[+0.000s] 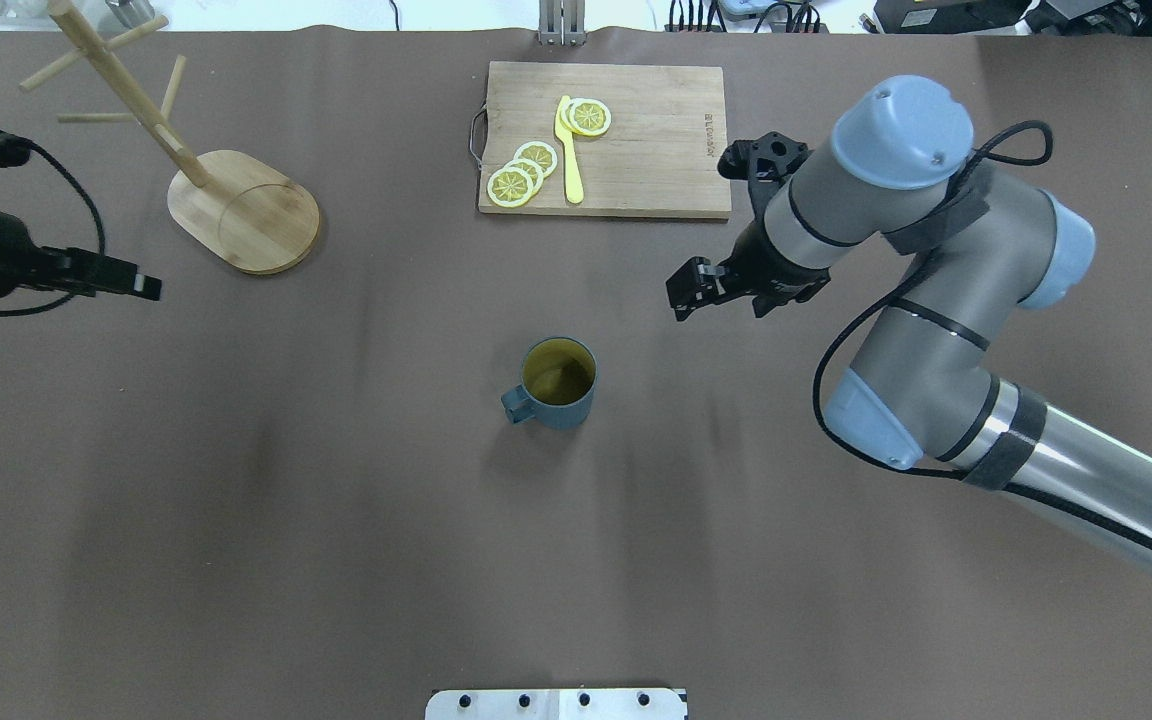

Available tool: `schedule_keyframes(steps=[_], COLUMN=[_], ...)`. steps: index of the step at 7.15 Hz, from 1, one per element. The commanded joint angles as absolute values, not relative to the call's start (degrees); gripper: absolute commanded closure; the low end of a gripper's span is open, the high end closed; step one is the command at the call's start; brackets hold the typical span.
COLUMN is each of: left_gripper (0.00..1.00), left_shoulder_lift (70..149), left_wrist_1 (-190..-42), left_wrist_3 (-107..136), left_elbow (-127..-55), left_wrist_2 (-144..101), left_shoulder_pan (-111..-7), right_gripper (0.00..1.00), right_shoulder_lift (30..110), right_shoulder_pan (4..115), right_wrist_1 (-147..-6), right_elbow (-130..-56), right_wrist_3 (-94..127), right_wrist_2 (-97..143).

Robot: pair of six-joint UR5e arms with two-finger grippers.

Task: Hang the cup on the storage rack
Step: 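Release the mug and raise the right gripper while the left arm reaches in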

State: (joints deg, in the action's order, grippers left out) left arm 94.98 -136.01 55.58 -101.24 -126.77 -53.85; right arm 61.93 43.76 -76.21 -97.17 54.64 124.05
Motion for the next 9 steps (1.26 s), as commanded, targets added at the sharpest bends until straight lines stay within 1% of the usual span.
schedule_keyframes(steps=[1, 2, 3, 5, 7, 9], left_gripper=[0.06, 0.13, 0.03, 0.02, 0.03, 0.03], left_shoulder_lift=[101.65, 104.56, 107.37, 108.98, 108.46, 109.68], left_wrist_1=[-136.85, -137.02, -137.11, -139.38, -151.38, -165.59], left_wrist_3=[61.52, 59.61, 55.59, 53.80, 38.91, 30.28], left_elbow=[-103.53, -103.54, -103.45, -103.19, -97.68, -89.16], left_wrist_2=[-115.01, -111.31, -105.01, -87.90, -86.49, -86.57], left_shoulder_pan=[-42.23, -38.27, -33.62, -22.83, -20.92, -20.57], right_gripper=[0.00, 0.00, 0.00, 0.00, 0.00, 0.00], right_shoulder_lift=[67.21, 68.45, 69.08, 70.74, 71.98, 72.51], right_shoulder_pan=[49.02, 50.35, 50.88, 52.64, 53.35, 53.52], right_wrist_1=[-75.77, -75.67, -75.59, -75.59, -75.50, -75.50], right_elbow=[-97.38, -97.38, -97.30, -97.21, -96.77, -96.94], right_wrist_3=[48.10, 46.95, 46.06, 44.14, 42.37, 42.36], right_wrist_2=[126.99, 127.09, 127.09, 126.91, 126.22, 126.12])
